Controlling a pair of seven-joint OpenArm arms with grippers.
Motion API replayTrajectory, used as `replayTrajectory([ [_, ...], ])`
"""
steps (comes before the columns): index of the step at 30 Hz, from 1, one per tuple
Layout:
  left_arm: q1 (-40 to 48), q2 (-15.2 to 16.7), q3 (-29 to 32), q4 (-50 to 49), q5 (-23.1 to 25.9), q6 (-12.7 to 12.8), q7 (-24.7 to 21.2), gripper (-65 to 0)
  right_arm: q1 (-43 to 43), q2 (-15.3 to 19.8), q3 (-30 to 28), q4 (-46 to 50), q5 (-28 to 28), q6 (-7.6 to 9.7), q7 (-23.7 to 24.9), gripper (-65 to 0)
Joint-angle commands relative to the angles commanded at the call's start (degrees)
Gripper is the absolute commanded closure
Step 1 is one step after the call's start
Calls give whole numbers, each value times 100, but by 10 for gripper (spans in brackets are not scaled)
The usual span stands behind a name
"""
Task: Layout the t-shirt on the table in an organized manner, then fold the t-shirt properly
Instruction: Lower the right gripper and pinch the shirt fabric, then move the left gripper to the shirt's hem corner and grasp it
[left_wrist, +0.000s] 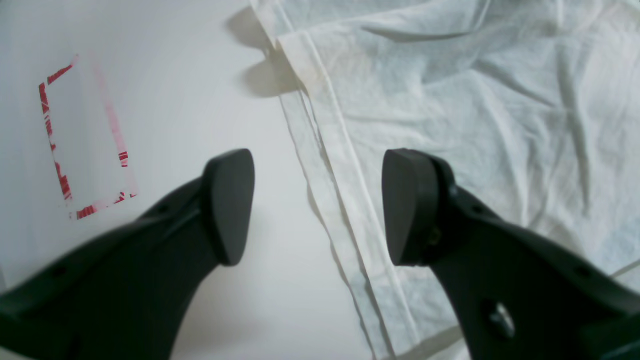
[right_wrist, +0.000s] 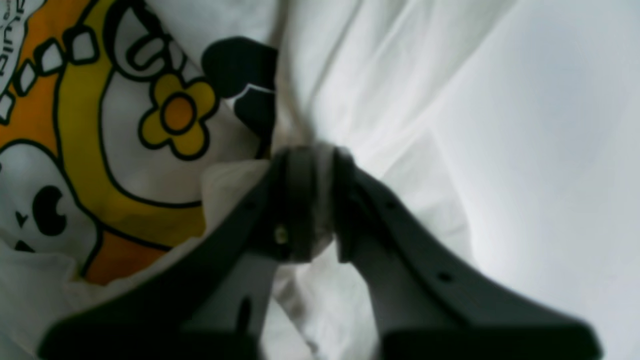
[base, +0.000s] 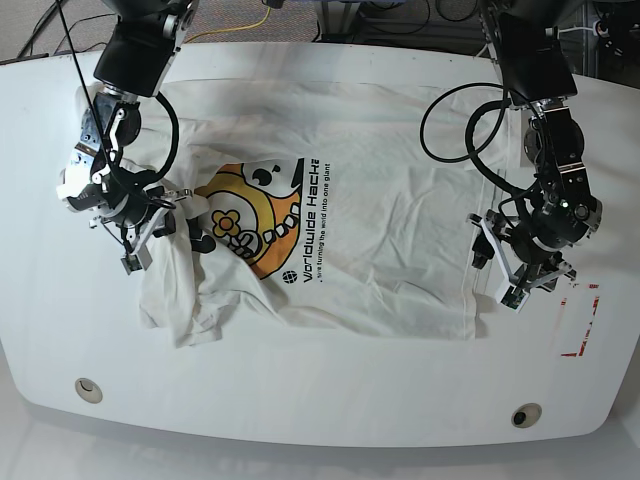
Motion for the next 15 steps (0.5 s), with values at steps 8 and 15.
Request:
replayTrajectory([
  [8, -123, 18, -26, 0, 0, 35, -9, -379, 0, 88, 0, 0, -18, 0, 0, 0],
  [15, -448, 53, -149, -18, 0, 44, 0, -382, 9, 114, -9, 9, -18, 0, 0, 0],
])
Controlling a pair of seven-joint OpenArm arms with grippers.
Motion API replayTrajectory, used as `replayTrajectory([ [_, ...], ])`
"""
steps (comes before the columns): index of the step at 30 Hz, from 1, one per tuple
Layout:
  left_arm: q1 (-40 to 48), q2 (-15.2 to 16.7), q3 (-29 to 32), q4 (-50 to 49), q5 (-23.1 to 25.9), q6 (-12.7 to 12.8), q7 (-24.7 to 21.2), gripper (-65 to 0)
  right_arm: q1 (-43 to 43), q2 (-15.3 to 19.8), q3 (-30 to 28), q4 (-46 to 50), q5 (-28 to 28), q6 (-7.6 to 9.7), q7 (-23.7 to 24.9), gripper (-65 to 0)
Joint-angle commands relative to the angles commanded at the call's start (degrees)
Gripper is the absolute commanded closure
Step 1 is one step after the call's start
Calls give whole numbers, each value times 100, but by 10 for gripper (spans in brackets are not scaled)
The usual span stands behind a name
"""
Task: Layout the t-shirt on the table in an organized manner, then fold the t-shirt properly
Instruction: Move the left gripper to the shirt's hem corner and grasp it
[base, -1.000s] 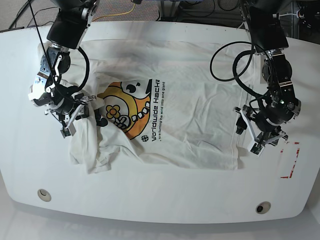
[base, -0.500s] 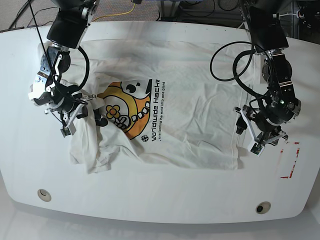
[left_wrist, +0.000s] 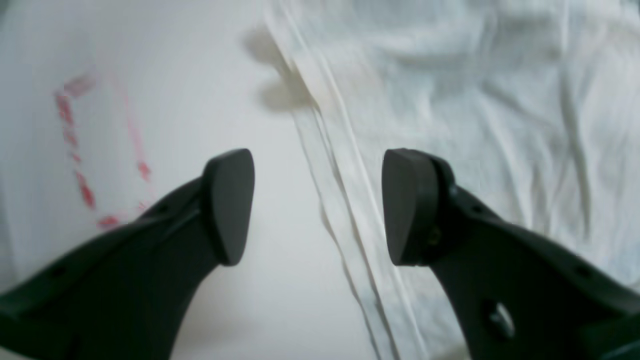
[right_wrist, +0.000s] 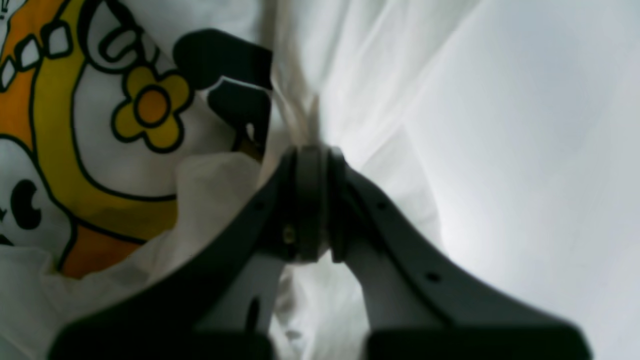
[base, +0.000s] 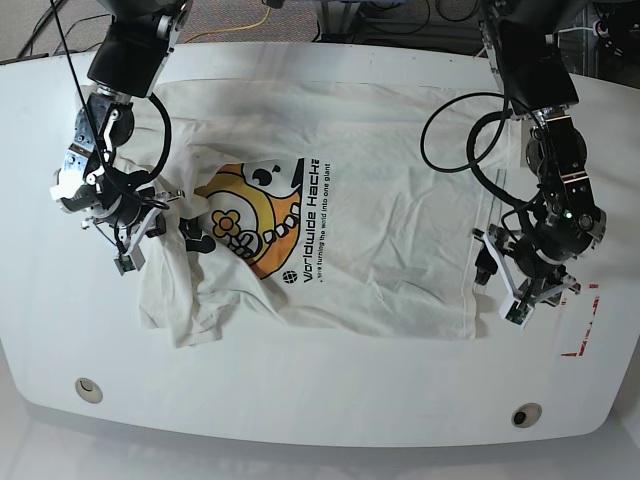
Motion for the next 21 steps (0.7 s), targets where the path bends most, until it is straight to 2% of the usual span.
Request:
replayTrajectory([
  [4, -352, 132, -176, -290, 9, 26, 0, -383, 26, 9, 0, 0, 0, 0, 0, 0],
  [9, -835, 132, -211, -1187, -9, 440, -9, -383, 26, 9, 0, 9, 0, 0, 0, 0],
  [13, -1116, 132, -211, -1820, -26, 501, -18, -383, 26, 9, -9, 9, 0, 0, 0, 0],
  [18, -1292, 141, -220, -2277, -26, 510, -475, -383, 26, 0, -9, 9, 9, 0, 0, 0],
  [21, -1398, 141, -220, -2646, -26, 686, -826, -383, 26, 0, -9, 9, 9, 0, 0, 0],
])
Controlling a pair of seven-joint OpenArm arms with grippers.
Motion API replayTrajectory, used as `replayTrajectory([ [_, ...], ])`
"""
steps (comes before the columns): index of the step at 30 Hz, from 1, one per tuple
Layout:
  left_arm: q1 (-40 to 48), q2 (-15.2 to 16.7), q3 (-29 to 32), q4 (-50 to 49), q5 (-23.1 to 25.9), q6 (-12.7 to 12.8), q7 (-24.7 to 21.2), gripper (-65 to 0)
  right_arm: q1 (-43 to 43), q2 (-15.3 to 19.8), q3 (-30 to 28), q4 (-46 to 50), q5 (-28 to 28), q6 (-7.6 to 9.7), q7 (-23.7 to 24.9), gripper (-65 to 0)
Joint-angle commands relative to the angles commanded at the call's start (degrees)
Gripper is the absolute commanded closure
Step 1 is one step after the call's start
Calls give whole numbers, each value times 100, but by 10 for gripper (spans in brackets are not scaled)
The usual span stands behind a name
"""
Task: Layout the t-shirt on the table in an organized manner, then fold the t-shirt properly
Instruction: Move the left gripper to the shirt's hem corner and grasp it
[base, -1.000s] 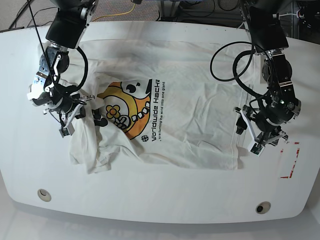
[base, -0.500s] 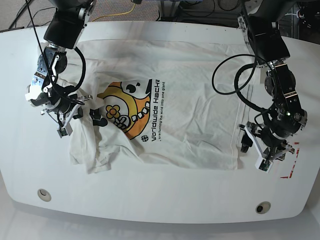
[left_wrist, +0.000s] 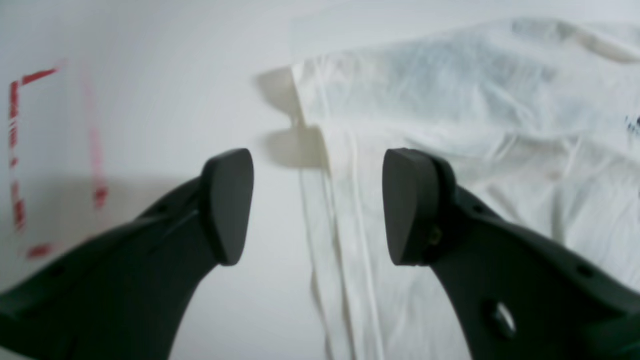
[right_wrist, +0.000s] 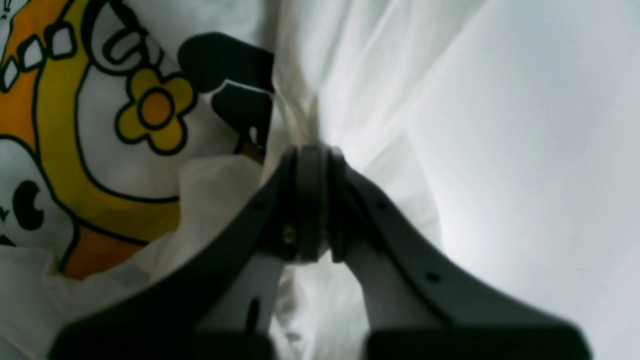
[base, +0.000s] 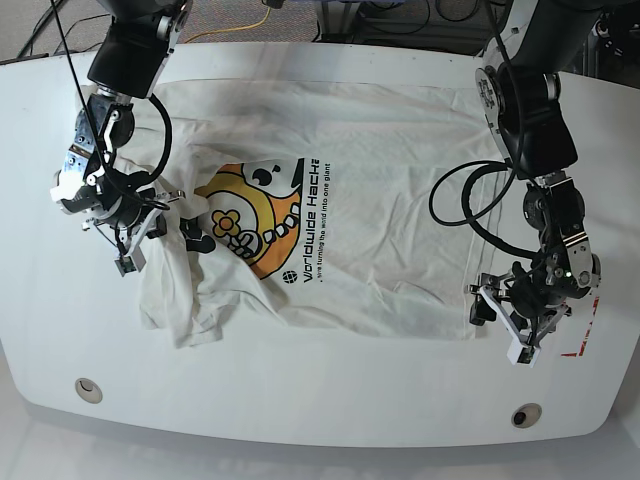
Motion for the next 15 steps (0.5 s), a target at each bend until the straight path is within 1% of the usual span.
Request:
replayTrajectory([
  [2, -79, 0, -9, -229, 0, 149, -97, -386, -9, 0, 0, 0, 9, 0, 0, 0],
  [4, -167, -9, -9, -545, -9, 281, -202, -410, -9, 0, 0, 0, 9, 0, 0, 0],
  [8, -246, -18, -9, -923, -9, 396, -466, -504, -9, 0, 0, 0, 18, 0, 0, 0],
  [10, -255, -35, -9, -1178, -9, 510, -677, -558, -9, 0, 0, 0, 26, 0, 0, 0],
  [12, -299, -79, -9, -1327, -9, 563, -738, -572, -9, 0, 0, 0, 26, 0, 0, 0],
  [15, -466, -141, -9, -1732, -9, 580, -870, -575, -18, 0, 0, 0, 26, 0, 0, 0],
])
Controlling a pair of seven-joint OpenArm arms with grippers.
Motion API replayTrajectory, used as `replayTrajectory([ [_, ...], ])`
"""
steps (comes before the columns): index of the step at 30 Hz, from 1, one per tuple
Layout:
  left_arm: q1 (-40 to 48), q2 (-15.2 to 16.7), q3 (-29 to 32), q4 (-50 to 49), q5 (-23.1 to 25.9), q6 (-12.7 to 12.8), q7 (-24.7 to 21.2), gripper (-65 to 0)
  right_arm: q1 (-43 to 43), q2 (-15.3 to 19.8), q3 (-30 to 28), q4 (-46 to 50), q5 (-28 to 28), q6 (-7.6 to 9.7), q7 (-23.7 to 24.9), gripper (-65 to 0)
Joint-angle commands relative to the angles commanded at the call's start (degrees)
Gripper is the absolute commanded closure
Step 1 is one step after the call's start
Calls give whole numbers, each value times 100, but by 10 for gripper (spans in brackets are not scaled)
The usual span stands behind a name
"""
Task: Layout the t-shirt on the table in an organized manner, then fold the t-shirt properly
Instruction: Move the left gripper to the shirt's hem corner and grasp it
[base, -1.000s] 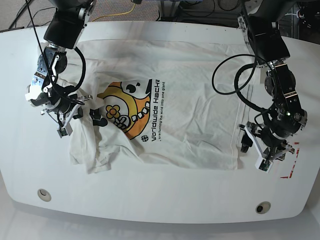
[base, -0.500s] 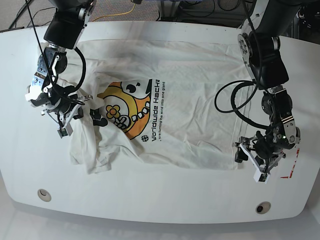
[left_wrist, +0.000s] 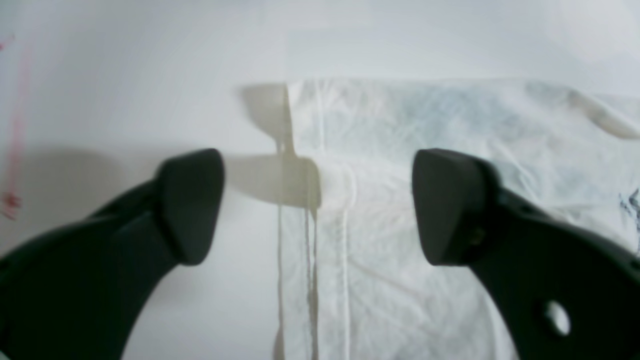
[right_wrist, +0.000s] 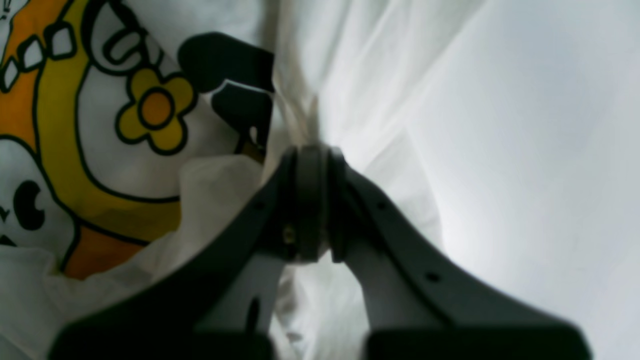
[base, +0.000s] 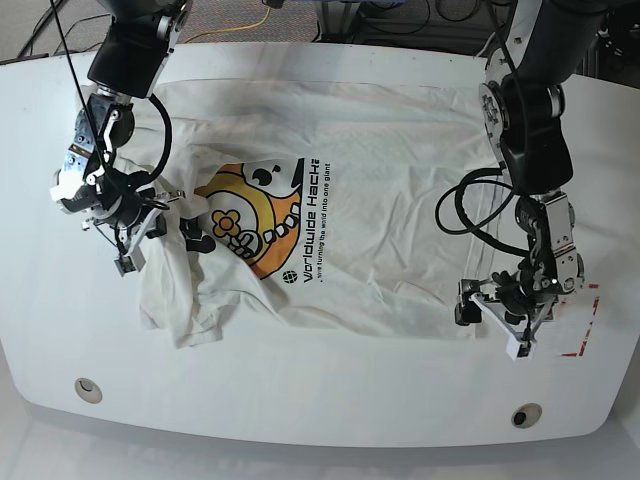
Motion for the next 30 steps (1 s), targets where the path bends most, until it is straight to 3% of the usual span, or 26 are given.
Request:
replayTrajectory([
  [12, -114, -9, 9, -958, 18, 18, -598, -574, 18, 0, -9, 0, 9, 0, 0, 0],
  [18, -114, 9, 9, -1503, 9, 440, -1029, -575, 18, -9, -9, 0, 18, 0, 0, 0],
  [24, -114, 35, 9, -1916, 0, 448, -1380, -574, 18, -9, -9, 0, 18, 0, 0, 0],
  [30, -114, 167, 35, -1934, 0, 440, -1380, -572, 0, -9, -9, 0, 18, 0, 0, 0],
])
